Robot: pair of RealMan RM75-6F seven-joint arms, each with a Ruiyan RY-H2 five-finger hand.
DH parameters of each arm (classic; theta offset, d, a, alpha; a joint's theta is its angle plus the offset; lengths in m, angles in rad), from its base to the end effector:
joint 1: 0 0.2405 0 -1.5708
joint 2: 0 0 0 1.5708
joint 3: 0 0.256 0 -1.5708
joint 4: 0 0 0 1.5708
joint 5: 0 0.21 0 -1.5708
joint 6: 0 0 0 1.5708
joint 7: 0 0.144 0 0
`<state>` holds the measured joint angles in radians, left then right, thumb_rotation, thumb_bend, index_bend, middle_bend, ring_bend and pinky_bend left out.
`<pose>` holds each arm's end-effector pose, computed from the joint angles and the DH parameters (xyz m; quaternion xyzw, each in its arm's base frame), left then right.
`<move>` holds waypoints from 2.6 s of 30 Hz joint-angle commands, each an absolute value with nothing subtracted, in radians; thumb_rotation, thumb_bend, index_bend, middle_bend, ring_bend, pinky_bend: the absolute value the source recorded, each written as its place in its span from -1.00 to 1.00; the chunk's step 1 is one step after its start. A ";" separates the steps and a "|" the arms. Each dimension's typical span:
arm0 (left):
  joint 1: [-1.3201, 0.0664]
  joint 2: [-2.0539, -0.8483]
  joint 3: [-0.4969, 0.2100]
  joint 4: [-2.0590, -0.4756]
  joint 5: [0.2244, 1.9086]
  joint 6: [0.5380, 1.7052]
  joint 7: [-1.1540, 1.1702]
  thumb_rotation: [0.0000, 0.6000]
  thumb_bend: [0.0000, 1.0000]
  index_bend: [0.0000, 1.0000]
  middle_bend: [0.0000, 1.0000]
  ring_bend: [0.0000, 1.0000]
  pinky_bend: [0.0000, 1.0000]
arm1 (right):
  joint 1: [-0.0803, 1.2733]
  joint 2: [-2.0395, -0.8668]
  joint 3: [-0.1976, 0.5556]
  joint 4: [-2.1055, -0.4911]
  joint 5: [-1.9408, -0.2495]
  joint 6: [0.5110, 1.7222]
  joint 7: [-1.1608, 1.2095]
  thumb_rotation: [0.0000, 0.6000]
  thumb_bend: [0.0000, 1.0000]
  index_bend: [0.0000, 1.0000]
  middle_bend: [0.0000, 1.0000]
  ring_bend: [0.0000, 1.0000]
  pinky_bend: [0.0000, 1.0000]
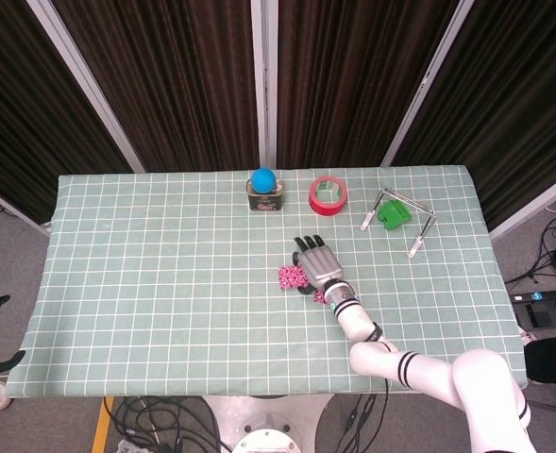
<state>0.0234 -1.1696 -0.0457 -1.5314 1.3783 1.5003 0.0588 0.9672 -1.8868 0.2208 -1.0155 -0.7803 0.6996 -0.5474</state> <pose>-0.3552 0.1426 0.1592 -0.5465 -0.4146 -0.3093 0.6586 -0.1259 -0.3863 -0.1154 0.7807 -0.3950 0.2502 0.4146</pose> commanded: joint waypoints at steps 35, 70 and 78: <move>0.029 -1.171 -0.047 -1.524 1.373 1.501 0.055 1.00 -0.84 -0.54 -0.68 -0.78 -0.71 | 0.904 -1.805 0.183 -1.123 -0.866 0.794 -0.483 0.62 -0.72 -0.37 -0.93 -1.00 -1.00; 0.022 -1.171 -0.047 -1.529 1.385 1.498 0.061 1.00 -0.84 -0.54 -0.68 -0.78 -0.71 | 0.745 -1.743 0.103 -1.221 -0.890 0.839 -0.432 0.61 -0.73 -0.38 -0.93 -1.00 -1.00; 0.020 -1.168 -0.048 -1.534 1.381 1.494 0.066 1.00 -0.84 -0.54 -0.68 -0.78 -0.71 | 0.743 -1.750 0.110 -1.202 -0.898 0.829 -0.427 0.62 -0.73 -0.38 -0.93 -1.00 -1.00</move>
<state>0.0196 -1.1683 -0.0481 -1.5341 1.3815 1.4938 0.0662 0.7435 -1.7499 0.1095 -1.2026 -0.8977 0.8293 -0.4276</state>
